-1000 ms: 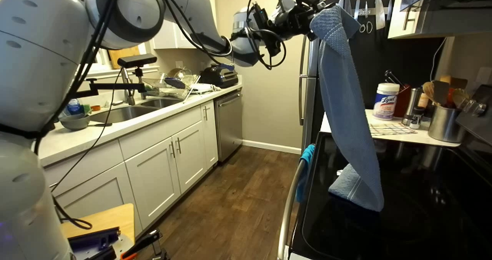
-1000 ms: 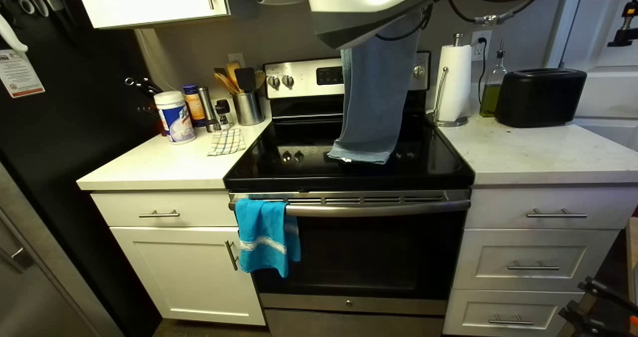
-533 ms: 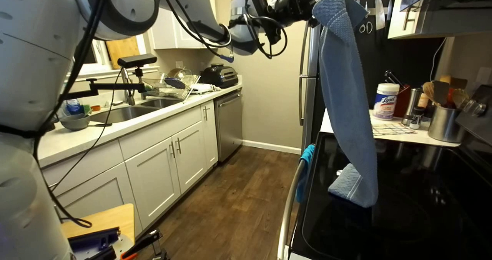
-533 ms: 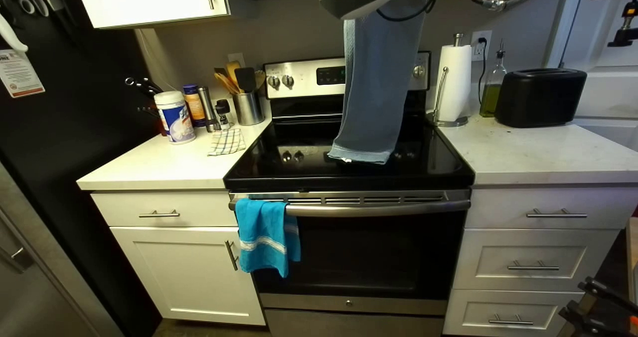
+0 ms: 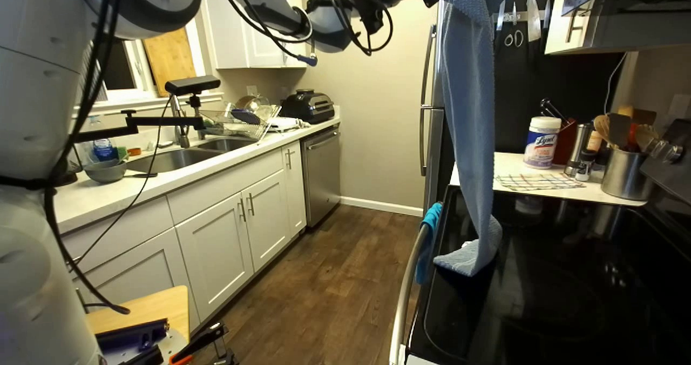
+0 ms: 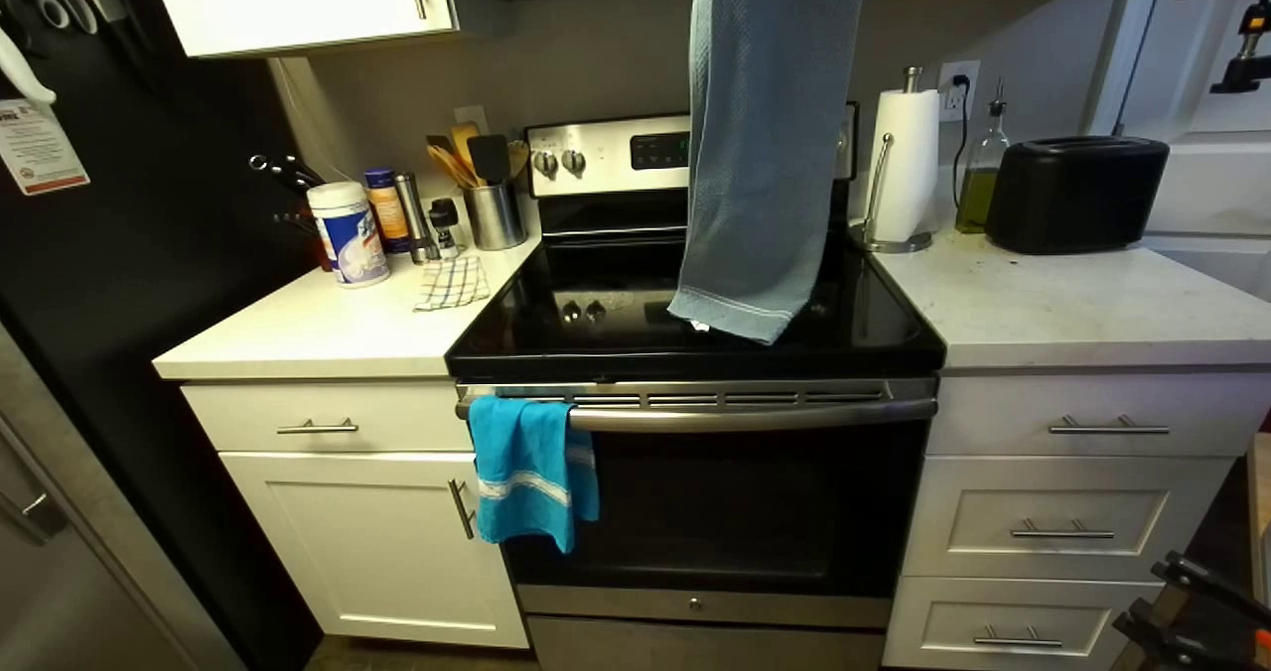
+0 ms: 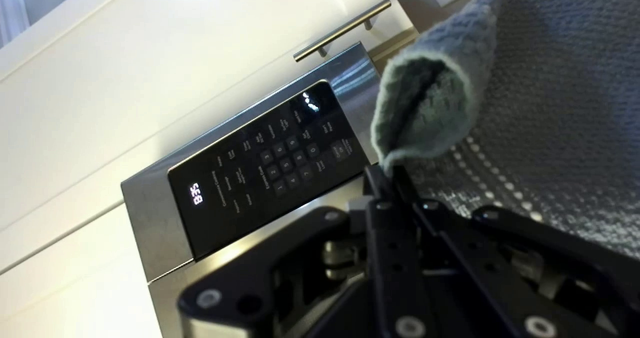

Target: Hang the pale towel on the oven

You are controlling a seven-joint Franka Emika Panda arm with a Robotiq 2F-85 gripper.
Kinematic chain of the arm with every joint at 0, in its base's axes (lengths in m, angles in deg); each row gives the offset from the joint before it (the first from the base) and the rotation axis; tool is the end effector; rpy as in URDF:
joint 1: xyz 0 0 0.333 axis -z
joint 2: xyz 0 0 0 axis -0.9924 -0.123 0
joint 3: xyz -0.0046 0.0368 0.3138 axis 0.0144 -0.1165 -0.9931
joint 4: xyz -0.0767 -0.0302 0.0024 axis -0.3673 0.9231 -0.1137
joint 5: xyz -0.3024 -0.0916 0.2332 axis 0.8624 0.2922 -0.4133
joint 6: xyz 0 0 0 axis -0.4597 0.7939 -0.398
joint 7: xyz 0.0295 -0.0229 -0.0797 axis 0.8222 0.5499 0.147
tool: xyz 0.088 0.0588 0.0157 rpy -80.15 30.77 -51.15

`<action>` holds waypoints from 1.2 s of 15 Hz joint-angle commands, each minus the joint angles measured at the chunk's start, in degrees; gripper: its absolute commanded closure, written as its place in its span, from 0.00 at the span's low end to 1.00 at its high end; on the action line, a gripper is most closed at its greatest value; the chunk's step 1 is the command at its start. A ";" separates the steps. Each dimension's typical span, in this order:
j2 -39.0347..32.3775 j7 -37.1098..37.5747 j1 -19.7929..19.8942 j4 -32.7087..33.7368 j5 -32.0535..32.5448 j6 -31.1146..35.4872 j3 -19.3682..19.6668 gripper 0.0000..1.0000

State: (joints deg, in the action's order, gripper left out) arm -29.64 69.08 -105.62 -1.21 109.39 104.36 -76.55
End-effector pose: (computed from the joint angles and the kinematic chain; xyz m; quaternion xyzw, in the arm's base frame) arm 0.6281 0.1288 0.6658 0.6777 -0.1869 0.2136 0.6783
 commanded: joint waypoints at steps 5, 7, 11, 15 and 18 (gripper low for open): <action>6.95 -2.27 -3.66 -5.33 4.09 0.04 -0.14 0.99; 7.88 -2.48 -4.67 -5.85 5.15 0.39 -0.20 0.99; 8.58 -3.28 -3.56 -5.53 8.74 -0.24 -4.32 0.99; 9.65 -3.29 -6.21 -6.36 8.76 1.03 -2.35 0.99; 9.49 -2.93 -5.84 -6.57 7.73 1.83 -2.22 0.99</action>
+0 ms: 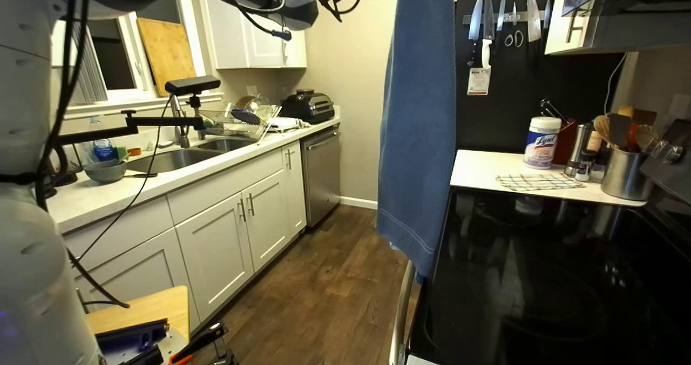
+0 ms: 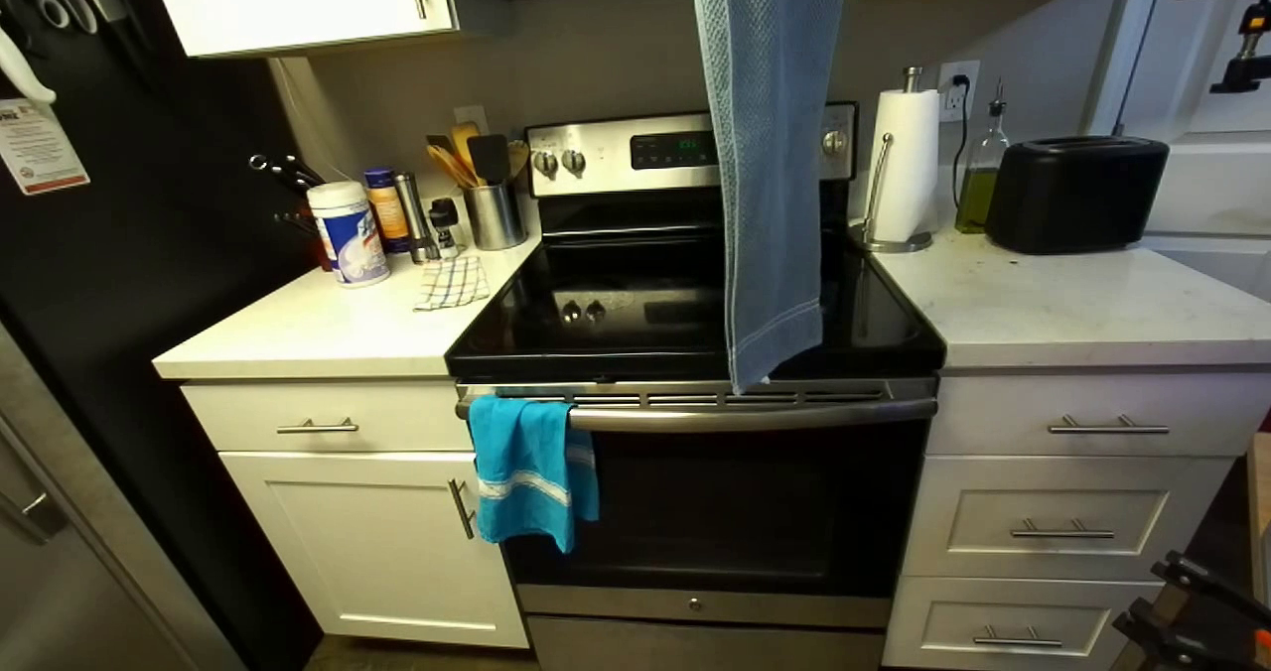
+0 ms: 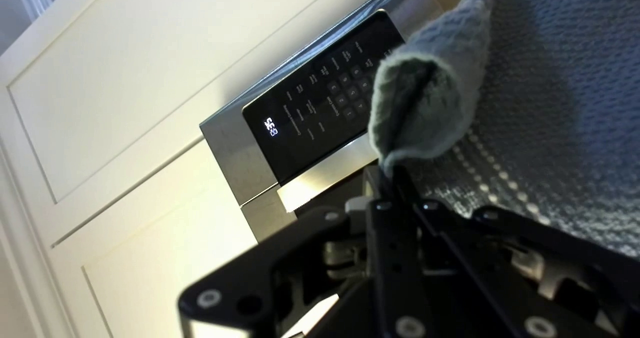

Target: Hang the pale towel on the oven

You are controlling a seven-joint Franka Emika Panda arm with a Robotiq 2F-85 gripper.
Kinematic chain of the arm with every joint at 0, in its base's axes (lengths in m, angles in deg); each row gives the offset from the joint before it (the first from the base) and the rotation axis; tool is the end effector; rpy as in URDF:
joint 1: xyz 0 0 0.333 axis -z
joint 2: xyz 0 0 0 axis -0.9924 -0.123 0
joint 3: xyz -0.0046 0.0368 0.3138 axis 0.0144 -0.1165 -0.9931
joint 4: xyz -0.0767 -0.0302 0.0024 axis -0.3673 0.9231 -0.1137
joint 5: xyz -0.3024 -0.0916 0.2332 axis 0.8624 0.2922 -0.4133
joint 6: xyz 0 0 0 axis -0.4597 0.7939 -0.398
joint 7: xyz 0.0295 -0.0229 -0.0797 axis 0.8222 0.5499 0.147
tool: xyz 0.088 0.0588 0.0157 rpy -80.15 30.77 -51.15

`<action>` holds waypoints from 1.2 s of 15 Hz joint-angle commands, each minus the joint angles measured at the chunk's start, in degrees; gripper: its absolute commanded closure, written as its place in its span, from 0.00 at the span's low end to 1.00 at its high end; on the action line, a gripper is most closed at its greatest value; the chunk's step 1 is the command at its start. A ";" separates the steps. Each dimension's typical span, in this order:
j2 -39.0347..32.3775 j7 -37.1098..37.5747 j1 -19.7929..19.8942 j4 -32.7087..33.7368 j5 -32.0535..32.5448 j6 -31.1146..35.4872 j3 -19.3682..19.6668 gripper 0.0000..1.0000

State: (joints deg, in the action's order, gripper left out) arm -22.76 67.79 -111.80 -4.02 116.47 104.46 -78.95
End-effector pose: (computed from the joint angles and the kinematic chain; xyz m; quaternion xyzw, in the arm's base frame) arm 0.5702 0.1969 0.7332 0.6546 -0.1609 0.3007 0.6746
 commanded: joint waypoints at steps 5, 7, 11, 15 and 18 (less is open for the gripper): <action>1.84 -1.40 5.29 -4.90 0.06 2.62 -3.76 0.99; 1.95 -1.31 6.85 -5.92 -0.34 2.94 -4.51 0.99; 2.14 -1.05 9.07 -8.09 -1.00 3.95 -5.29 0.99; 1.63 -0.81 10.41 -10.46 -1.61 5.97 -5.84 0.99; 1.14 -0.73 11.31 -12.43 -2.40 8.47 -6.04 0.99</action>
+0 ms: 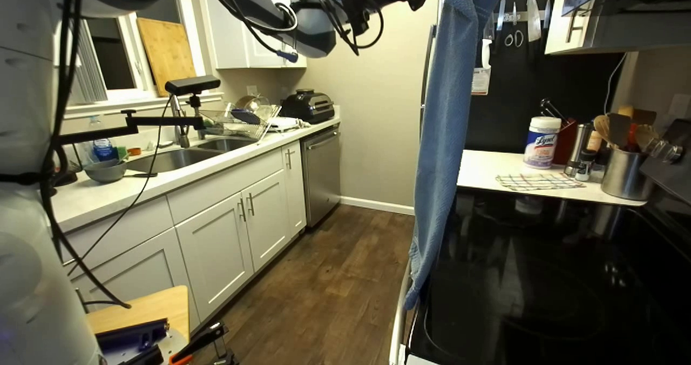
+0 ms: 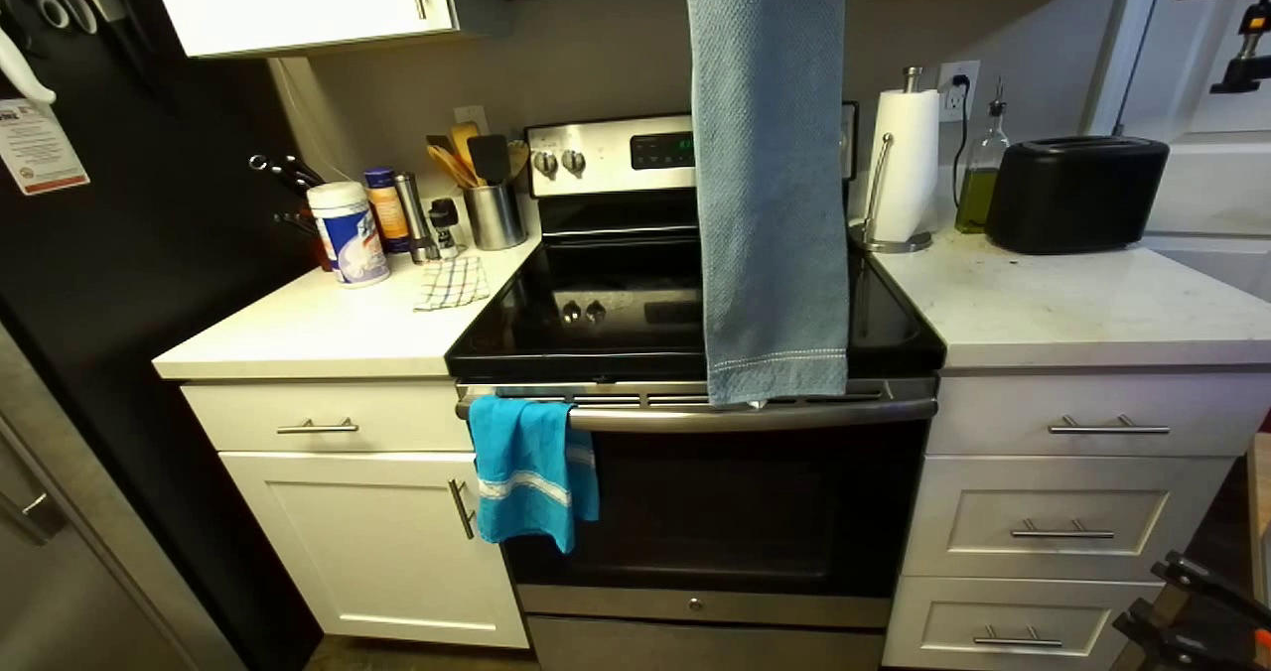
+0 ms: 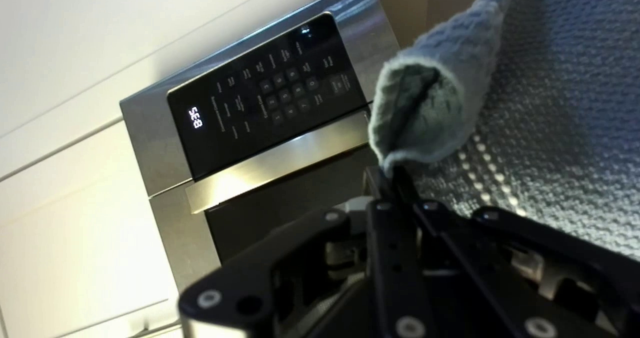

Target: Hang the pale towel on the oven

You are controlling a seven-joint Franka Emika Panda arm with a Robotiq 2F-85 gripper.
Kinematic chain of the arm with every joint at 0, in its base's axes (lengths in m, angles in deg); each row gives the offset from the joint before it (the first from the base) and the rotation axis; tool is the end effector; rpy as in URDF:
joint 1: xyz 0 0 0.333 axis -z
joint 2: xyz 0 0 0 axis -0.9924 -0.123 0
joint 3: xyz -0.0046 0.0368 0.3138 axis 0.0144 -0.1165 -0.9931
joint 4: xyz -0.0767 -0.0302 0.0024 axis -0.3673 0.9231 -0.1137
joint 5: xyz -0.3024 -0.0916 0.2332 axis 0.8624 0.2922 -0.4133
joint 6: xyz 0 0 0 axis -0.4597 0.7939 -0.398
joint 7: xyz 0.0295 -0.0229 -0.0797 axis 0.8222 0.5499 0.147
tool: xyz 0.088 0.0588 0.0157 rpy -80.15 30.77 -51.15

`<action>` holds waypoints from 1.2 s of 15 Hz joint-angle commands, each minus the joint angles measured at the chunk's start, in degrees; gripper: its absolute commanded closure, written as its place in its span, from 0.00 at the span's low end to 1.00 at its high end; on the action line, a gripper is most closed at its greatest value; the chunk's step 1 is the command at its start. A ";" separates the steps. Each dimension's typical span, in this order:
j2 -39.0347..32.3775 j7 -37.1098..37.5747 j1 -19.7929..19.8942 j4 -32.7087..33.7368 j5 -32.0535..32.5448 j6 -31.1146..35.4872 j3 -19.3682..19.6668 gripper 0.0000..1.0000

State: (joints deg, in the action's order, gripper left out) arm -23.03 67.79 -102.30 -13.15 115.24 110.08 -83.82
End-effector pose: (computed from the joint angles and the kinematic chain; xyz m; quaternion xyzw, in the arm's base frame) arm 0.6096 0.1587 0.6555 0.6649 -0.0900 0.2527 0.6971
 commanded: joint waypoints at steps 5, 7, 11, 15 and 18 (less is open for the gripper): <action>1.21 -0.52 2.96 -6.00 -2.37 6.11 -1.07 0.99; 1.11 -0.37 3.17 -6.73 -2.80 6.82 -1.08 0.99; -1.06 0.16 2.68 -4.93 -3.31 5.54 -1.27 0.99; -3.66 -1.37 2.49 -1.17 -3.27 6.03 -1.63 0.99; -6.61 -2.68 2.32 3.55 -3.28 6.34 -1.65 0.99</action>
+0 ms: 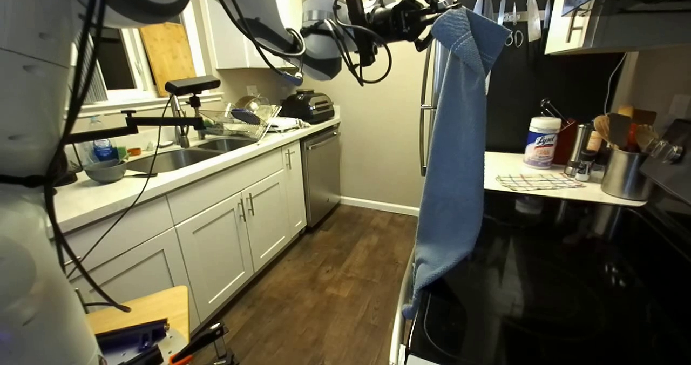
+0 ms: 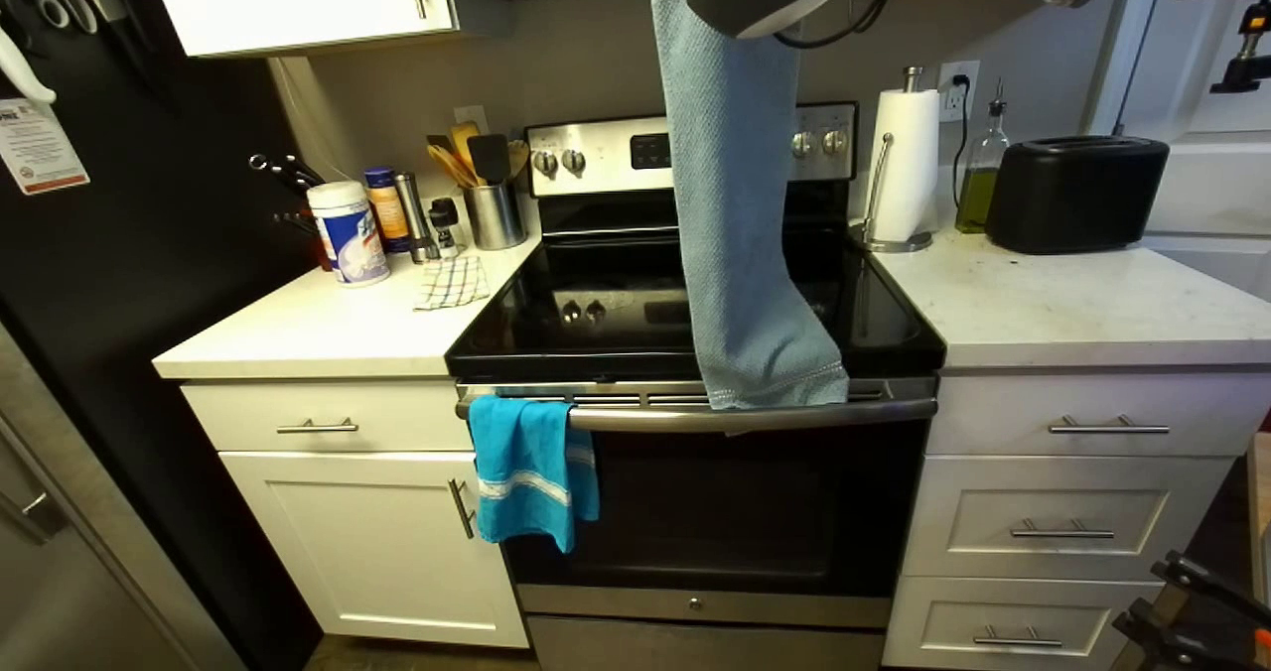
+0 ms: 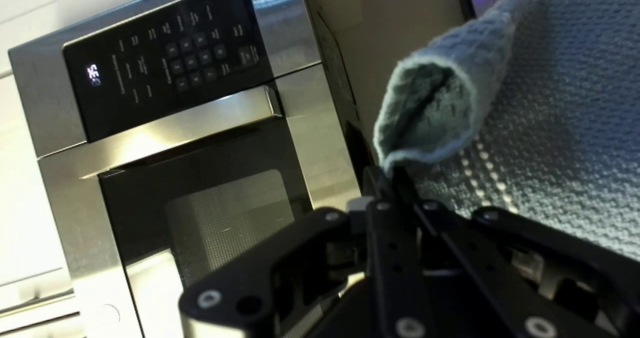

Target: Hang the pale towel on the oven

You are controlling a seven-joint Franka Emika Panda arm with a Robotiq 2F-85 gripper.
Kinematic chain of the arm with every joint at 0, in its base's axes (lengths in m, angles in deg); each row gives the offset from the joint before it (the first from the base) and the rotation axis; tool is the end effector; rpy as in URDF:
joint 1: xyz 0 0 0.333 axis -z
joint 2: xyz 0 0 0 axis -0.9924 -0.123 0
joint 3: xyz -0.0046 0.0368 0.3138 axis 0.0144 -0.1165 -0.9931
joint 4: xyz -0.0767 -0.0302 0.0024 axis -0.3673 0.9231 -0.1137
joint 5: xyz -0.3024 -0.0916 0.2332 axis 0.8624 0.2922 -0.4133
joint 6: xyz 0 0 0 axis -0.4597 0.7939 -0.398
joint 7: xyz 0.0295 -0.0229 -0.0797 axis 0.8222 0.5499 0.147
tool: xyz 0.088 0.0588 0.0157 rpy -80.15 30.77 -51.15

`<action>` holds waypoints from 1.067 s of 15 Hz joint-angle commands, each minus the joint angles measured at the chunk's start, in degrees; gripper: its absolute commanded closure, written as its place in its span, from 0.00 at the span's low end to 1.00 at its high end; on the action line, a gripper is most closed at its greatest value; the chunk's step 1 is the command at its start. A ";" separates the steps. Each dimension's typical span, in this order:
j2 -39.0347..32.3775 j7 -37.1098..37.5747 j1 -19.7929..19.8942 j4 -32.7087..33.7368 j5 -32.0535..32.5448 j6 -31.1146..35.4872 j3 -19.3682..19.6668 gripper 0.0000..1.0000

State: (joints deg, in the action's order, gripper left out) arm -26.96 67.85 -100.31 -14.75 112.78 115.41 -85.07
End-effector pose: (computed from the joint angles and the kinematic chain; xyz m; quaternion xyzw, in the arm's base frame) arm 0.6386 0.1649 0.5911 0.6892 -0.0264 0.2362 0.6845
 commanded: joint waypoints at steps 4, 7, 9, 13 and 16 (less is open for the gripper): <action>-7.10 -4.49 -0.30 12.24 -0.62 1.62 -0.01 0.99; -9.53 -5.29 -1.03 15.58 -0.67 2.89 0.22 0.99; -10.76 -5.15 -1.50 16.14 -0.81 4.12 0.34 0.99; -12.97 -4.28 -1.60 14.59 -3.08 7.54 0.07 0.99; -15.17 -4.15 -1.37 13.82 -5.90 9.90 0.23 0.99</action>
State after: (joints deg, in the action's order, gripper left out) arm -41.10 65.29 -101.94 -0.42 109.42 122.66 -85.15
